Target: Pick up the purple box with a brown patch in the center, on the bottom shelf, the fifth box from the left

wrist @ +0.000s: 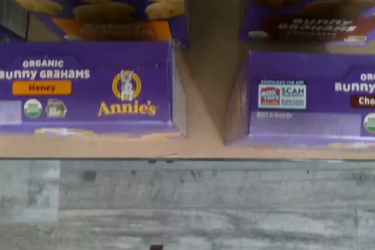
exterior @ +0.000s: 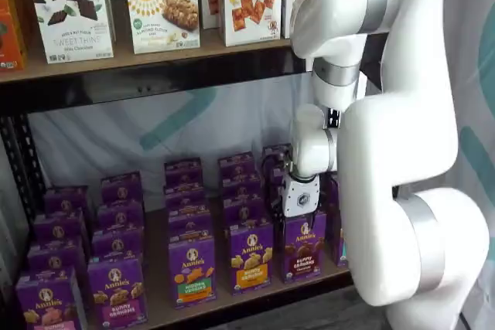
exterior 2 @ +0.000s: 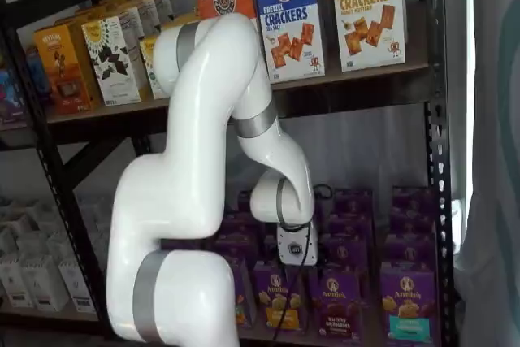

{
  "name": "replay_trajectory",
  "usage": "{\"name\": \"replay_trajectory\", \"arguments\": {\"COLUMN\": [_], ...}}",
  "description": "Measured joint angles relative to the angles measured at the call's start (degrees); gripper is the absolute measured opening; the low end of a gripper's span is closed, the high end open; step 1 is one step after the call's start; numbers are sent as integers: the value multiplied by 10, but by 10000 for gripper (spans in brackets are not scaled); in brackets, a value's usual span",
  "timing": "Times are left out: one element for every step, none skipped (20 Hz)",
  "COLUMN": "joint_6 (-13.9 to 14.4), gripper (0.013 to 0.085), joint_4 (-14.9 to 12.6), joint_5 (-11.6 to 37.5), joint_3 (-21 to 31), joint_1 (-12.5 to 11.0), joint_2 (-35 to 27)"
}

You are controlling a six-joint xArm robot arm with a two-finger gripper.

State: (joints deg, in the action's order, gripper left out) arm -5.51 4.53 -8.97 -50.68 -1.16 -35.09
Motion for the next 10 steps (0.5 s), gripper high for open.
{"name": "replay_trajectory", "arguments": {"joint_6": [-14,-32,-44,-49,-44,-38,-31,-24,-22,-24], "gripper": [850,850,850,850,850,850,850,850,850,850], "joint_4": [14,31,41,44,34,22,10,-2,-8,-8], "joint_5": [3,3,2,0,-3,-6,-9,-12,-14,-16], "joint_3": [-3,-9,-14,-18,-24,-30,-35,-43,-48,-54], "joint_1": [0,-1,-3,-6,-12,-17,-22,-27,-30,-33], "joint_2": [-4,-8,-11,-13,-17,-20,-23,-28,-31,-35]}}
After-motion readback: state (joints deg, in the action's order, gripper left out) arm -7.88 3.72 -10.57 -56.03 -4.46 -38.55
